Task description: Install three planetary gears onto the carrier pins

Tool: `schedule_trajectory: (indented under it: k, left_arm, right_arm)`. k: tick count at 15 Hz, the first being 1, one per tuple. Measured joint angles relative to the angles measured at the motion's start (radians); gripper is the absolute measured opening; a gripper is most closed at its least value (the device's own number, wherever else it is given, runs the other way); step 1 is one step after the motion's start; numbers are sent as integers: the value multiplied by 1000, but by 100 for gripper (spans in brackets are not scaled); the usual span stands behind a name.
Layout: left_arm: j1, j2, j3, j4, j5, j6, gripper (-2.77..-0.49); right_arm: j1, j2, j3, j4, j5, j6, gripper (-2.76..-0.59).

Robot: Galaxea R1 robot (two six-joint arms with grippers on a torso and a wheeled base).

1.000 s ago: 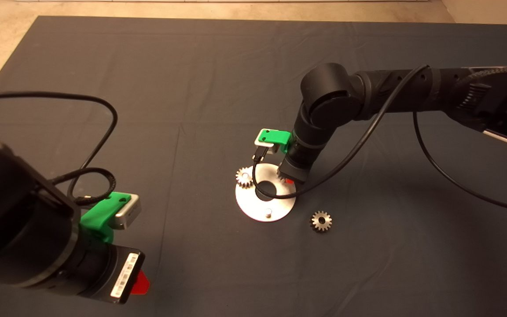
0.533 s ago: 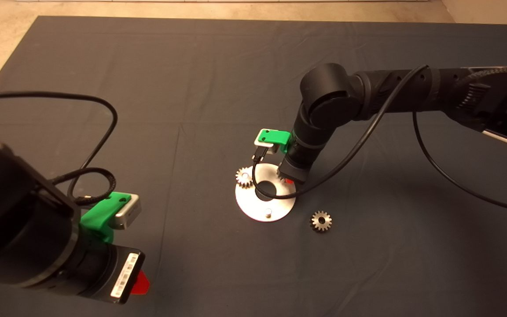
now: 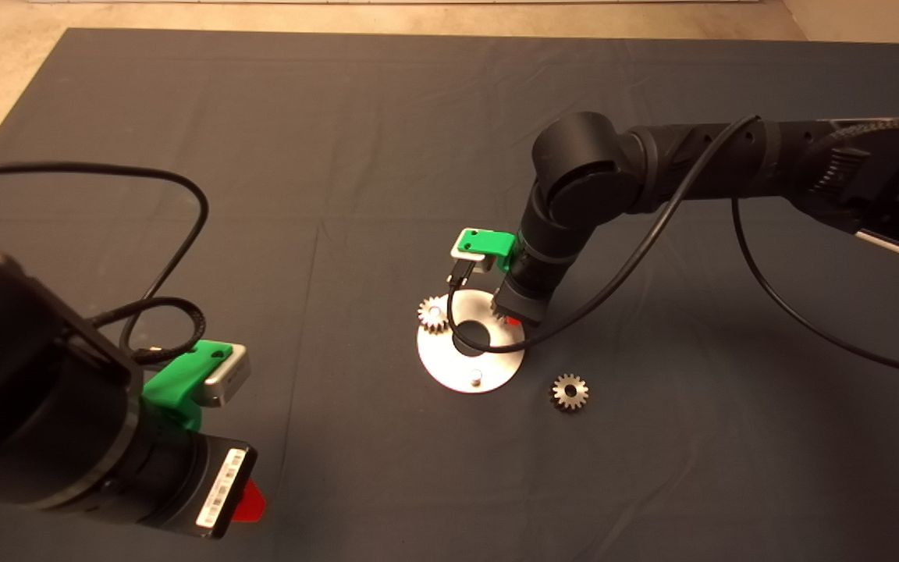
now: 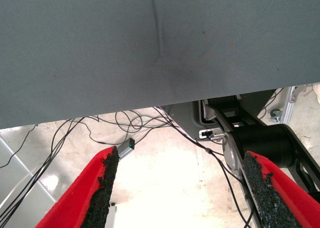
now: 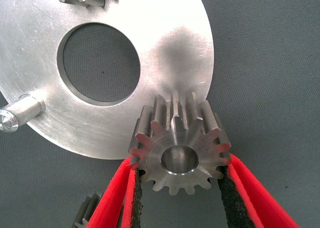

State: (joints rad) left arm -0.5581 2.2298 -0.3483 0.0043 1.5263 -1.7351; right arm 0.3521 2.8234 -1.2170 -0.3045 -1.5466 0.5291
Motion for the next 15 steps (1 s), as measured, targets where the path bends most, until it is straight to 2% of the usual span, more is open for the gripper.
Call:
schedule_trajectory:
  k: [7,9,11,15]
  left_arm:
    - [0,0,0,0,0,0,-151]
    - [0,0,0,0,0,0,-151]
    - [0,0,0,0,0,0,-151]
    - [0,0,0,0,0,0,-151]
  right_arm:
    - [5,5,-31,32,5,-24,-242]
    - [5,6,-32,35,5,-27,-242]
    - [5,11,-34,35,-2,-29,-242]
    - [5,12,-29,35,-2,-31,-242]
